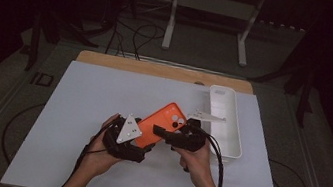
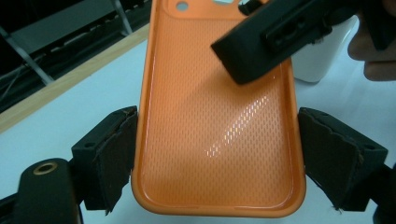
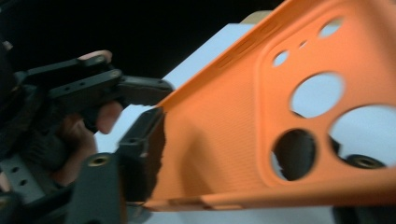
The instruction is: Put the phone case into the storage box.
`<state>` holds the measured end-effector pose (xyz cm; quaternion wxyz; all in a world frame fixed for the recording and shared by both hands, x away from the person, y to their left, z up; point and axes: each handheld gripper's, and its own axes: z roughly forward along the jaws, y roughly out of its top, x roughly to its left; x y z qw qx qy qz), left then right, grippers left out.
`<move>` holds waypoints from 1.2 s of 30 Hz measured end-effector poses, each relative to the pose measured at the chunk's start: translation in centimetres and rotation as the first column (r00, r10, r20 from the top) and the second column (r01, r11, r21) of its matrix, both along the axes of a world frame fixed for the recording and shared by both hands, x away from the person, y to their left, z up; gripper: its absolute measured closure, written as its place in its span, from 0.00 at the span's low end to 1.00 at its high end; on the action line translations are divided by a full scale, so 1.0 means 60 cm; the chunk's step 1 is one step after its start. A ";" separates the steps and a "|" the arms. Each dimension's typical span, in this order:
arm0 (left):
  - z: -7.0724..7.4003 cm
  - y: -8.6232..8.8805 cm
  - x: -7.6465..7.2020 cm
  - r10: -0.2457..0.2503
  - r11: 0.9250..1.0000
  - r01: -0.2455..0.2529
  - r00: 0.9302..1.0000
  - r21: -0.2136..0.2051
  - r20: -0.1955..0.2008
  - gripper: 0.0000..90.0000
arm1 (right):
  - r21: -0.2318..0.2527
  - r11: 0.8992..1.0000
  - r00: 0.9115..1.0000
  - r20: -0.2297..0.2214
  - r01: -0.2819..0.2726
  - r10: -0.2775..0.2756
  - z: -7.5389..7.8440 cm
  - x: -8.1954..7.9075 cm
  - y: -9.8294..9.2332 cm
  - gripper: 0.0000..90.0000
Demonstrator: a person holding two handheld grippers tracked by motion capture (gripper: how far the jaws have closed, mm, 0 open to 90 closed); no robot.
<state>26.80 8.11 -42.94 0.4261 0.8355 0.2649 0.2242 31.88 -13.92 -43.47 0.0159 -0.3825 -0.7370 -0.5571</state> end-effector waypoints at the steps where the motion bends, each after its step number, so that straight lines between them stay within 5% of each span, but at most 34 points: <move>1: -0.002 -0.002 0.001 -0.004 1.000 0.004 1.000 0.005 -0.004 0.18 | 0.005 1.000 1.000 -0.004 -0.009 0.009 0.000 0.000 0.002 0.51; 7: -0.017 -0.013 0.004 -0.002 0.999 0.003 1.000 0.046 -0.018 0.18 | 0.021 0.999 0.998 -0.040 -0.044 0.044 0.004 -0.002 0.009 0.78; 13: -0.025 -0.016 0.004 0.000 0.999 0.002 1.000 0.055 -0.026 0.18 | -0.018 1.000 0.998 -0.065 -0.017 0.016 0.004 -0.006 0.013 0.96; 28: -0.030 -0.022 0.003 0.019 0.997 -0.017 1.000 0.069 -0.016 0.17 | -0.044 0.999 0.999 -0.051 0.011 -0.014 0.004 -0.009 0.015 0.98; 36: -0.027 -0.014 0.006 0.014 0.999 -0.013 0.999 0.031 -0.045 0.10 | -0.070 0.997 1.000 -0.023 0.011 -0.013 0.005 -0.011 0.010 0.98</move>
